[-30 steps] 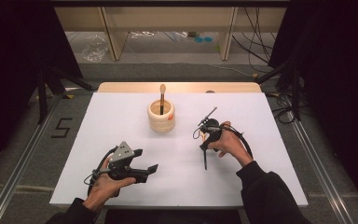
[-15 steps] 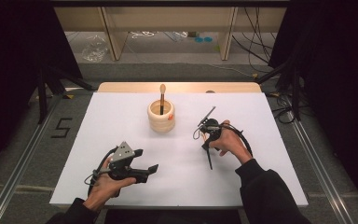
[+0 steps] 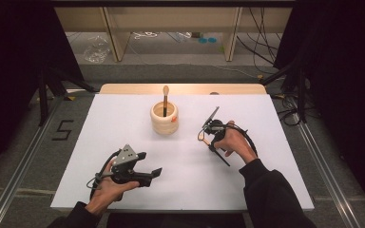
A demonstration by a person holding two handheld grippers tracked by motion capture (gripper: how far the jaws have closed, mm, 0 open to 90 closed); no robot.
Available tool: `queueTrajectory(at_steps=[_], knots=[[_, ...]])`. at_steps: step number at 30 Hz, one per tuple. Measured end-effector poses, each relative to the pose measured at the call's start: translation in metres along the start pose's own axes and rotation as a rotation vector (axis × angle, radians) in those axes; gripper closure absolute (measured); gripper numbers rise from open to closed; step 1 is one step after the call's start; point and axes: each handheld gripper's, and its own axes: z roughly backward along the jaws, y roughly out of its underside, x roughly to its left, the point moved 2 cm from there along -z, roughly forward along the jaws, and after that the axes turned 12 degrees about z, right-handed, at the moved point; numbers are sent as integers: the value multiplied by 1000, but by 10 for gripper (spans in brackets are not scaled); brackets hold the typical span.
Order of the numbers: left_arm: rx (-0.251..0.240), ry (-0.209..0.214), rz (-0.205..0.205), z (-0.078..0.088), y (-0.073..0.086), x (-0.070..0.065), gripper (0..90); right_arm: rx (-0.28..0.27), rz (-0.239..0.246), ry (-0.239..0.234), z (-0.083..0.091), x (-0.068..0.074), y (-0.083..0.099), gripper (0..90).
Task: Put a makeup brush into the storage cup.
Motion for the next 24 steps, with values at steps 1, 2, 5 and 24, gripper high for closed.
queueTrajectory(at_steps=[1,2,5,24], knots=[[2,-1,0,0,0,0,164,18,-25,-9,1,1,-1,797],[-2,-1,4,0,0,0,164,12,1,-7,0,-1,-1,802],[-3,2,2,0,0,1,164,24,-2,-10,0,-2,-2,810],[4,-3,-2,1,1,0,164,98,-3,-30,0,-2,-11,825]])
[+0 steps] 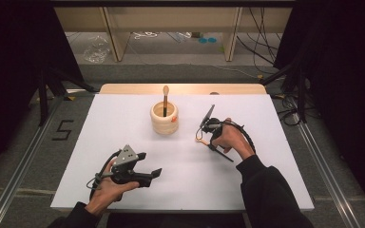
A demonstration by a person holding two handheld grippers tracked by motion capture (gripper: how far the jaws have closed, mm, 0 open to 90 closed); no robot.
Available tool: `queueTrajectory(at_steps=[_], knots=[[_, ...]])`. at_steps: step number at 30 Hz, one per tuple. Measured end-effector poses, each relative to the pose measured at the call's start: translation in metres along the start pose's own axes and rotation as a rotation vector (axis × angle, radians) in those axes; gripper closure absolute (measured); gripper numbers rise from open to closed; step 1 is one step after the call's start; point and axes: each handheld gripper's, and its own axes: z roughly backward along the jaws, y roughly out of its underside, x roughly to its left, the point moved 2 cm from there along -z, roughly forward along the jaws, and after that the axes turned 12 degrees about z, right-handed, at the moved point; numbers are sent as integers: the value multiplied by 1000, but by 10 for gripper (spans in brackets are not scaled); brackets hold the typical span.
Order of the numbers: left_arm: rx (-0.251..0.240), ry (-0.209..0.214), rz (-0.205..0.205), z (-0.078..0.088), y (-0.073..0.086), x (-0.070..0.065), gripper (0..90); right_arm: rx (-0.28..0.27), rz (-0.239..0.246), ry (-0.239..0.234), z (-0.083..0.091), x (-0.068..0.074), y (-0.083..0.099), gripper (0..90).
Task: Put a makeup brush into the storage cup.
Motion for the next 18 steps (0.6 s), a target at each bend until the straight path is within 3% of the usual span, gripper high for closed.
queueTrajectory(at_steps=[8,15,18], knots=[[2,0,3,0,0,0,164,28,26,8,0,-1,-3,826],[3,0,0,-2,0,0,164,23,8,-12,-1,-2,-3,826],[5,1,6,-2,1,0,165,37,24,-4,-1,-3,-4,826]])
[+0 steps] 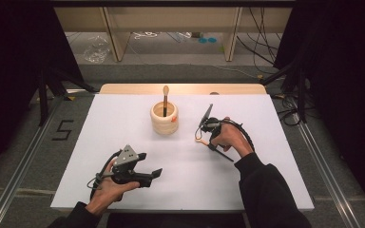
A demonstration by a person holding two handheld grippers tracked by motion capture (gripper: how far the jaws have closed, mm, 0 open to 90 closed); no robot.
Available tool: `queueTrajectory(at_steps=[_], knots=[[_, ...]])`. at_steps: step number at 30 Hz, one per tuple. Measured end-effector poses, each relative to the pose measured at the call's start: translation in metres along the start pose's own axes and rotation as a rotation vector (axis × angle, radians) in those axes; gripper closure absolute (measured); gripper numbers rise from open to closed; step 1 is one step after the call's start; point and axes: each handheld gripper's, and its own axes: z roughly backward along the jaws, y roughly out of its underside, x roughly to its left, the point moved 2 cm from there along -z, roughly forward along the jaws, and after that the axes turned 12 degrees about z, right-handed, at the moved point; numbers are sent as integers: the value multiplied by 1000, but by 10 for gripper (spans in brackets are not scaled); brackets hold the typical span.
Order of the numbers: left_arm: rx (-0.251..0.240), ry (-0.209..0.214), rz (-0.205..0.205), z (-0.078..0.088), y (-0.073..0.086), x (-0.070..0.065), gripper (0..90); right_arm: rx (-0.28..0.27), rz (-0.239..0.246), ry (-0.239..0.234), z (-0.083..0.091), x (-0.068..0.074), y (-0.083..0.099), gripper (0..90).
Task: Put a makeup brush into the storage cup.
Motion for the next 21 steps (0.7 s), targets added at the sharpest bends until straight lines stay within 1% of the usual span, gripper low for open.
queueTrajectory(at_steps=[2,4,6,8,9,10,11,12,15,16,18,21], knots=[[0,-1,-1,0,0,0,164,1,5,-12,0,0,-1,827],[3,-2,1,0,0,0,164,13,-10,-21,0,1,-3,827],[-4,3,0,-1,0,1,164,23,-8,-28,0,0,-4,827],[-4,3,0,-1,0,1,164,24,1,-23,0,0,-4,827],[4,-2,-1,0,0,1,164,25,6,-20,-1,0,-5,827],[-2,1,1,-1,0,1,164,30,18,-19,0,-2,-5,827],[-3,3,0,-1,0,1,164,38,10,-25,0,-2,-5,827],[-2,3,0,-1,0,1,164,41,10,-21,0,-2,-5,827],[-1,2,-1,-1,0,1,164,41,12,-23,0,-2,-5,827],[-2,2,0,-1,0,1,164,42,3,-30,0,-2,-5,828],[-1,3,0,-1,0,1,164,35,18,-23,0,-2,-5,830],[5,-4,-2,0,0,2,164,32,28,-21,0,-2,-5,831]])
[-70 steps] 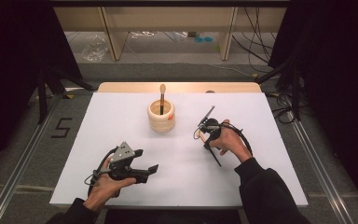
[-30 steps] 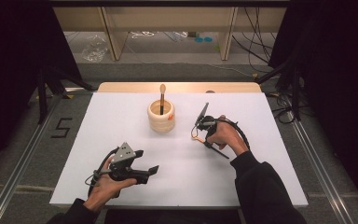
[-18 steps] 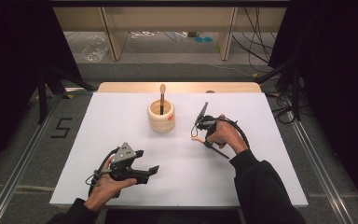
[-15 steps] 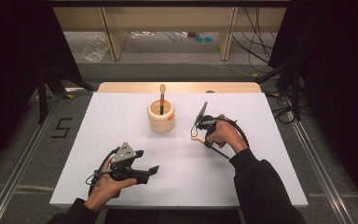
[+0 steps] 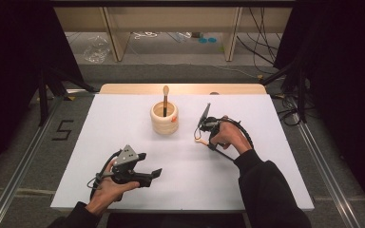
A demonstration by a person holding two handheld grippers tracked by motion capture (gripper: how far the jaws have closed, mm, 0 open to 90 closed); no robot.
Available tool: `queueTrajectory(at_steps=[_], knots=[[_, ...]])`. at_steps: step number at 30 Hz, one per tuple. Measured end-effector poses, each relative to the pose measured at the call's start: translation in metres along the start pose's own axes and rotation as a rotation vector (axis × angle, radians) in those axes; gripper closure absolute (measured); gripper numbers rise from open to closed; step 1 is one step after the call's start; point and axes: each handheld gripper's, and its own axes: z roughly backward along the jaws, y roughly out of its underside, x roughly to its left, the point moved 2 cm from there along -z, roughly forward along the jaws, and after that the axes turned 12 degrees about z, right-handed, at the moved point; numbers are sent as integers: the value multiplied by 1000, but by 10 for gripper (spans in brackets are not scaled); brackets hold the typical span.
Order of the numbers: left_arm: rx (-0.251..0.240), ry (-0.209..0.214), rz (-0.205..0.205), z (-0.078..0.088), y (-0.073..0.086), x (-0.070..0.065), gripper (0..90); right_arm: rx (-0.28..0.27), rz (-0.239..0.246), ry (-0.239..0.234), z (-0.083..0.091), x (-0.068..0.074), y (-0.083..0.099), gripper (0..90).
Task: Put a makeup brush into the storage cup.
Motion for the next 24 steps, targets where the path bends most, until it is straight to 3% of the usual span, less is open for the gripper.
queueTrajectory(at_steps=[9,13,14,16,24], knots=[[-10,0,13,0,0,1,165,-34,19,30,2,-2,1,832],[-11,-2,13,0,0,1,165,-92,52,44,6,-3,1,833],[-7,-1,10,0,0,1,165,-128,58,40,10,-4,2,833],[-9,-3,7,0,0,2,165,-159,34,37,14,-4,3,833],[-8,-6,13,1,0,2,166,-319,11,74,28,-11,7,832]])
